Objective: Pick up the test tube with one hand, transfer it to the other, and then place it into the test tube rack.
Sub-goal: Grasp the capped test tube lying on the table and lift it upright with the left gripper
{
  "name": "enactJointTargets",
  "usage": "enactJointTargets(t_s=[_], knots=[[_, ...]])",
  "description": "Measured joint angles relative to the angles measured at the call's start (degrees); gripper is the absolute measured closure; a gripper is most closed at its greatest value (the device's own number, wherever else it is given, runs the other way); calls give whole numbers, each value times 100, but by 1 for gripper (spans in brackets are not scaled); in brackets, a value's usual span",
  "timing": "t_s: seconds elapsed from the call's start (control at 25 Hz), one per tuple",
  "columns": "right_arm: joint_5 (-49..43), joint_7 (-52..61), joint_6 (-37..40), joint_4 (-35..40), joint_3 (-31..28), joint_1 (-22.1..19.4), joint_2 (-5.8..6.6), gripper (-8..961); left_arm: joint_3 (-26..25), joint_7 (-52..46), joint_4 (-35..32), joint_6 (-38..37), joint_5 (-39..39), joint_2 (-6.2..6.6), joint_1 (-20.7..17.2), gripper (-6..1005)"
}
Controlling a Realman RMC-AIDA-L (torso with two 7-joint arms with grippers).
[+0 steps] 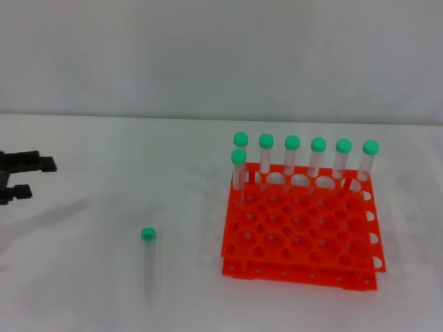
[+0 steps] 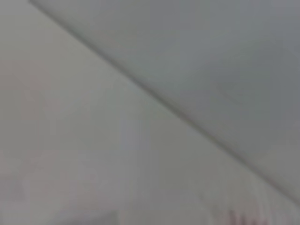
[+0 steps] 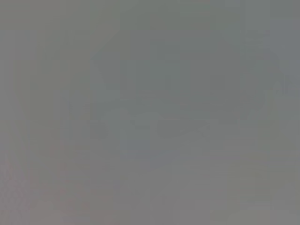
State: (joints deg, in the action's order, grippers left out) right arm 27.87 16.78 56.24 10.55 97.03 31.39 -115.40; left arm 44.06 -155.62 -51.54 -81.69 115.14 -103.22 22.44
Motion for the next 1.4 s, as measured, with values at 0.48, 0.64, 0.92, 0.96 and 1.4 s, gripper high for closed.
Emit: enactJointTargets(t_s=[0.48,0.64,0.92,0.96,1.4], knots=[[30,0,1,0,1,58,0,158,40,-1473,22,-1817,1767,436,1786,124],[35,0,1,0,0,60,0,157,111,-1650,292,-2358,1997,467,2210,124],[32,0,131,16,0,131,12,158,455,-1675,885,-2776,2408,385,2675,124],[27,0,153,9,4,161,8,158,470,-1675,949,-2770,2449,355,2675,123],[-10,0,191,-6,37,154,0,158,481,-1681,1237,-2135,2998,105,2596,124]])
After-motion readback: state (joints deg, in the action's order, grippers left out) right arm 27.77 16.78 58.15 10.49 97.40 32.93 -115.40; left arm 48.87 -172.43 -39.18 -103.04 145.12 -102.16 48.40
